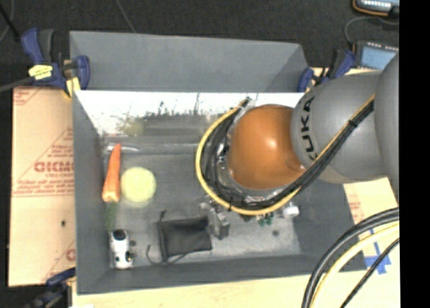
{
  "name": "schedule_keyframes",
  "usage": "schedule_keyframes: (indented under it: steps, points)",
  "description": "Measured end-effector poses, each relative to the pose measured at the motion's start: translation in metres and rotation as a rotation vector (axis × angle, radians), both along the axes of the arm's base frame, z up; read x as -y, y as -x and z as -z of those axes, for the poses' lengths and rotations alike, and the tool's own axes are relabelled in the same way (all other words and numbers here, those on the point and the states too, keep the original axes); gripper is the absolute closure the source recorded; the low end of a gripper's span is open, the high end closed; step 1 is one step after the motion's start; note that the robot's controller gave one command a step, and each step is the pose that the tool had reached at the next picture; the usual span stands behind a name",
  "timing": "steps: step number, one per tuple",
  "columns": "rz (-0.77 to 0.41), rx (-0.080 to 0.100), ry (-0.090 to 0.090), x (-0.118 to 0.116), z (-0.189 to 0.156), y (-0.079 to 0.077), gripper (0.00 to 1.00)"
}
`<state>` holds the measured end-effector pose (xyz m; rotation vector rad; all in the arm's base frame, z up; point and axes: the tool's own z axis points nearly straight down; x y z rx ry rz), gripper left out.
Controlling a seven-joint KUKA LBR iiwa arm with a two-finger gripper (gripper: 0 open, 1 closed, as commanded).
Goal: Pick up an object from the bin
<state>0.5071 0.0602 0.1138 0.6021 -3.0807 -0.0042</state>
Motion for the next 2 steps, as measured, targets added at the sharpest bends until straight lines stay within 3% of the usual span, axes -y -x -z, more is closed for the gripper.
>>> schedule_keyframes:
  steps: [1, 2]
  points:
    - [0.005, 0.013, -0.002, -0.004, -0.041, -0.002, 1.00]
    - [0.026, 0.001, 0.000, -0.011, -0.090, -0.006, 1.00]
